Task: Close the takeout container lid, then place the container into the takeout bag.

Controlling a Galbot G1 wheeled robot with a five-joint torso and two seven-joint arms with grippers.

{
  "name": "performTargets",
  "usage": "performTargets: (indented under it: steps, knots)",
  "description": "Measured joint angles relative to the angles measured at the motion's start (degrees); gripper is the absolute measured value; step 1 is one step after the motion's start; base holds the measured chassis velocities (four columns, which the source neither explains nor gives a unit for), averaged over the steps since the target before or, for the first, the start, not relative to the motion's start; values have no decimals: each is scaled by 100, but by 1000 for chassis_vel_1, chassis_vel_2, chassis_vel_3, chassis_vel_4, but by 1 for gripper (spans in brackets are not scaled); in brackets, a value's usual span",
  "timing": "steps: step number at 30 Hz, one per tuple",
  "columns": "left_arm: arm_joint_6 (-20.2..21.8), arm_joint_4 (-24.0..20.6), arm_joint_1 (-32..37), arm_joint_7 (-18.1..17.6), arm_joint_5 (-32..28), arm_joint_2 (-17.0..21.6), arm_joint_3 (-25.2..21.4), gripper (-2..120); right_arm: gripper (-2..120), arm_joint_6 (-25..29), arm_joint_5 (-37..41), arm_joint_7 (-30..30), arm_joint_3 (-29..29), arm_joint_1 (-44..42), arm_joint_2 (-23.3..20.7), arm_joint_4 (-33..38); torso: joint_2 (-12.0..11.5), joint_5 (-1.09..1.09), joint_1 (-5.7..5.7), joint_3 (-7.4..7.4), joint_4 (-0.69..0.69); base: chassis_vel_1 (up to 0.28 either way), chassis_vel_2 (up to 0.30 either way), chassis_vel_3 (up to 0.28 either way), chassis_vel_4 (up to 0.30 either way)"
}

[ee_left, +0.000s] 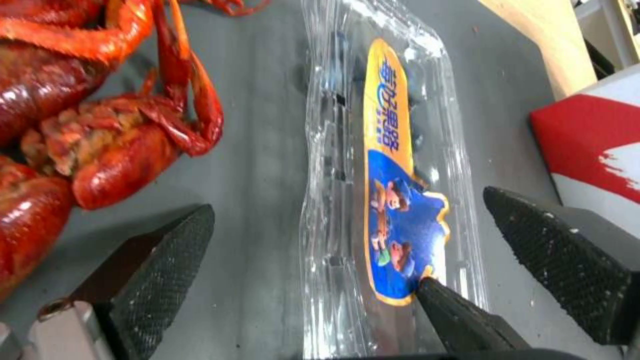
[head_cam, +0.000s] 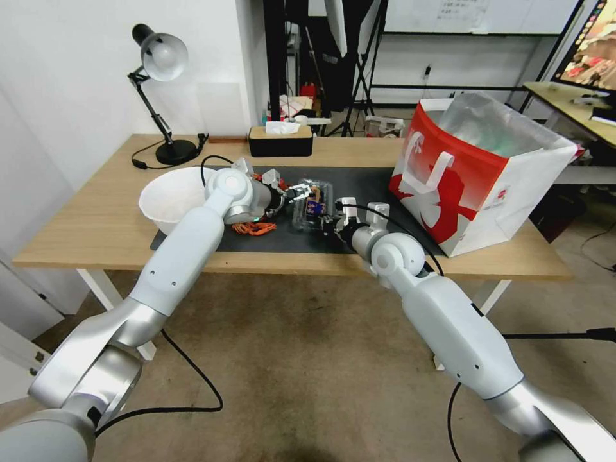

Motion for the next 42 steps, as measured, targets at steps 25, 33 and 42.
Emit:
performTargets:
  steps: [25,33,42]
  knots:
    - [-14,0,50,100,-14,-80,99,85,0,9,-24,-31,14,-22,-9,3,0,0,-1,-1,1,0,0,0,0]
    - [-12,2,77,118,-18,-56,126,56,0,13,-46,-45,6,-26,-5,-12,0,0,-1,0,-1,0,0,0,0]
    - [-1,6,75,125,-23,-44,162,21,0,9,-56,-45,-7,-39,-19,10,-2,0,1,1,-2,0,0,0,0]
